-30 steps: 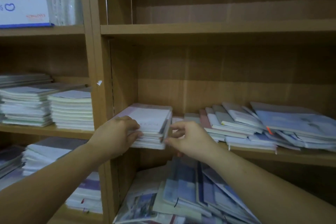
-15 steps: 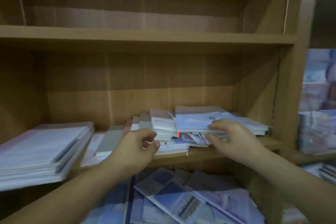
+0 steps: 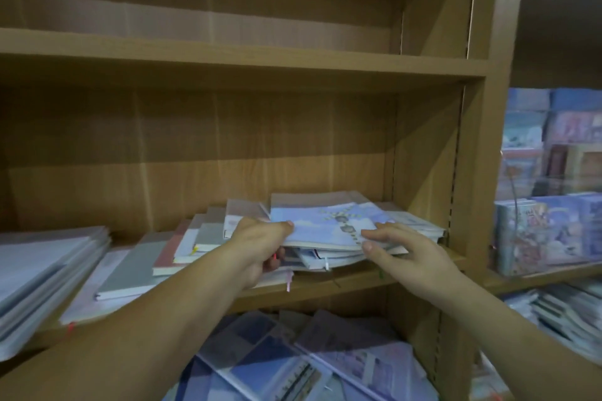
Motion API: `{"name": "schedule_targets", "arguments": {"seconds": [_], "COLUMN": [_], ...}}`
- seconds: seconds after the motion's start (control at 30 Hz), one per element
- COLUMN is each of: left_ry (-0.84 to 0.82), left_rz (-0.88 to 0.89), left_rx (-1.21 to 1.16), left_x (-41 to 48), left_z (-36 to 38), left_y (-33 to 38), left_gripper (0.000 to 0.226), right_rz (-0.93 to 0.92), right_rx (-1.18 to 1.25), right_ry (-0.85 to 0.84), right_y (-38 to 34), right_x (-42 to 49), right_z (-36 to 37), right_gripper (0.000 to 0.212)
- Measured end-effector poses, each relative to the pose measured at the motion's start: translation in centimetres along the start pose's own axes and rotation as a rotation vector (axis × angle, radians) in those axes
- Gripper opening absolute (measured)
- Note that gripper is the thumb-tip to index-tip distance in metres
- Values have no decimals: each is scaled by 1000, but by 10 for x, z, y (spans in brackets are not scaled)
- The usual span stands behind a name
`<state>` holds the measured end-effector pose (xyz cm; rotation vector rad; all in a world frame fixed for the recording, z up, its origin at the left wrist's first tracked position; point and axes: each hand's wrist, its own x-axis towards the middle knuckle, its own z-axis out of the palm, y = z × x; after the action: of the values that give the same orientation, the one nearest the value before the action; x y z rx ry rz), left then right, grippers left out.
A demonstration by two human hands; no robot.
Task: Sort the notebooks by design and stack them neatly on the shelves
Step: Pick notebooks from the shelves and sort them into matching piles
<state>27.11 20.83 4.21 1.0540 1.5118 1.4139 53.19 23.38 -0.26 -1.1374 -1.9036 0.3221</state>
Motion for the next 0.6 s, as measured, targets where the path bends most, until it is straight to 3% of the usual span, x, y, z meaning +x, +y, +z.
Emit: {"name": "schedule_targets", "arguments": {"seconds": [0.17,0.27,0.37,0.47,0.6], "left_ry": [37,121,145,110,21], "left_rz": [32,99,69,74,-8], "left_rx": [-165,-104,-85,-119,-256], "left_x": [-14,-19,-27,-32,-37], "left_z": [-26,-48,-61,-67,-72], "left_y": [20,20,8,-5,-5], "left_gripper": [13,15,17,17,16], "right_rz": [101,27,8,-13,-238], "right_rx": [88,-139,-322,-516,-679], "right_ry": [-72,-91,-262,-252,-113], "right_y": [-1,-8,-16,-15,-24], "right_x": [2,10,22,27,21], "right_z": [-23,-23,-18,-11,-22], "right_gripper": [42,58,79,61,39]}}
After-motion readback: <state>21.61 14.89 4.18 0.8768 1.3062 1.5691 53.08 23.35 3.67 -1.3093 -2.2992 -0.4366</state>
